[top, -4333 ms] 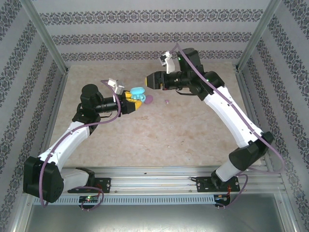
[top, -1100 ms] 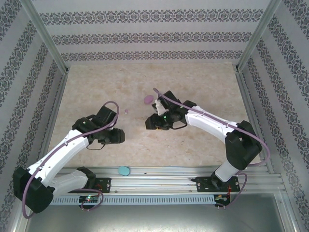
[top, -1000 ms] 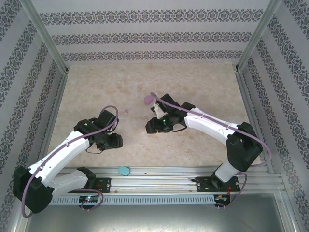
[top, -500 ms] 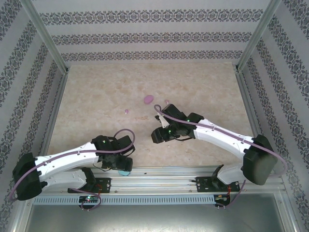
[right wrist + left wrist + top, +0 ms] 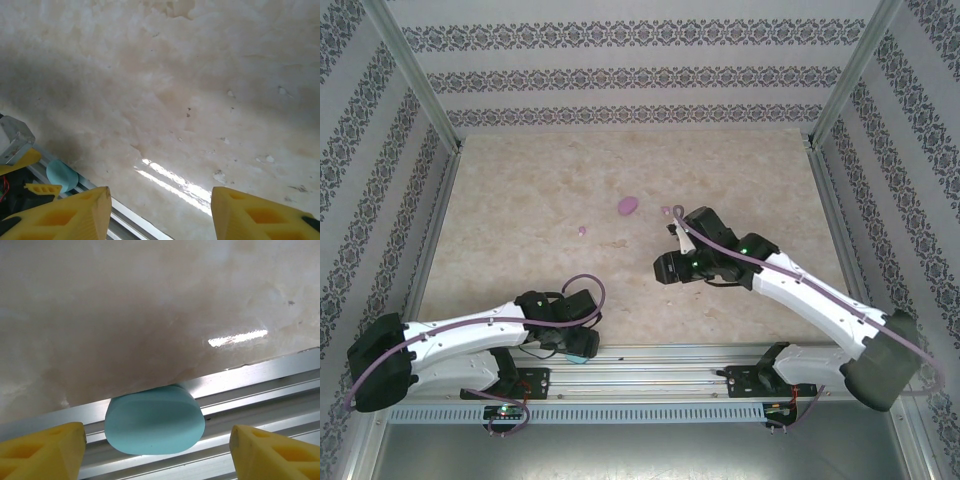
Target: Insert wireless bluetooth earbuds into charging case
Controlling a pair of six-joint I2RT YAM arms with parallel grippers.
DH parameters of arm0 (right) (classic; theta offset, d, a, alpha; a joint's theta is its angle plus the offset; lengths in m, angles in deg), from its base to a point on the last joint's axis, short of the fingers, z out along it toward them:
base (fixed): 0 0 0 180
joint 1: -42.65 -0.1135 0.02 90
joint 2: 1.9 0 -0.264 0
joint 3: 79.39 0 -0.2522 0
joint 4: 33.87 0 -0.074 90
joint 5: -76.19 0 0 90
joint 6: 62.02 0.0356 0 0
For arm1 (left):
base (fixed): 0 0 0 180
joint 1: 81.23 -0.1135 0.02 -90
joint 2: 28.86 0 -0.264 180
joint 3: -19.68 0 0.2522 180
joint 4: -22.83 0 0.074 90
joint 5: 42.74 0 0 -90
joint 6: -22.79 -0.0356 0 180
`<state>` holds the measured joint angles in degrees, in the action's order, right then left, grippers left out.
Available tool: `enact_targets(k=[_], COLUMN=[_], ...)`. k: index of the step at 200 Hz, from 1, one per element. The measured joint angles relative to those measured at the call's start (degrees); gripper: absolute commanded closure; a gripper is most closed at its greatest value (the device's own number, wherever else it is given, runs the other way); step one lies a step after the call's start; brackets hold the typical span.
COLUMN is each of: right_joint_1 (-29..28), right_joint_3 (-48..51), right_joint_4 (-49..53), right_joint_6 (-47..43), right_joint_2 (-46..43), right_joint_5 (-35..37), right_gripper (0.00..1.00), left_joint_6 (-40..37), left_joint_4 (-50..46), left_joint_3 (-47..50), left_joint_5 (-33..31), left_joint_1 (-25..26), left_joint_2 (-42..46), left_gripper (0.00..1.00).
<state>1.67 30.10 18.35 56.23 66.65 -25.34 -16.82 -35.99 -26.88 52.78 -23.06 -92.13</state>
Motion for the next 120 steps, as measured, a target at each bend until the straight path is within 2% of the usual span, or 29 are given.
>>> enact_targets(k=[66, 120], right_joint_1=[1.1, 2.4], right_joint_3=[-2.3, -2.3], right_joint_4=[6.0, 7.7], right_joint_6=[0.5, 0.4], right_joint_2=[-6.8, -9.4], right_joint_5=[3.8, 4.7], right_gripper=[0.44, 0.44], left_joint_6=[-0.7, -0.9], left_joint_4=[5.7, 5.0], left_joint_3=[4.0, 3.3], left_joint_5=[1.5, 0.2], left_joint_1=[0.4, 0.8], left_joint_2=[-8.0, -10.6], left_gripper=[0.24, 0.40])
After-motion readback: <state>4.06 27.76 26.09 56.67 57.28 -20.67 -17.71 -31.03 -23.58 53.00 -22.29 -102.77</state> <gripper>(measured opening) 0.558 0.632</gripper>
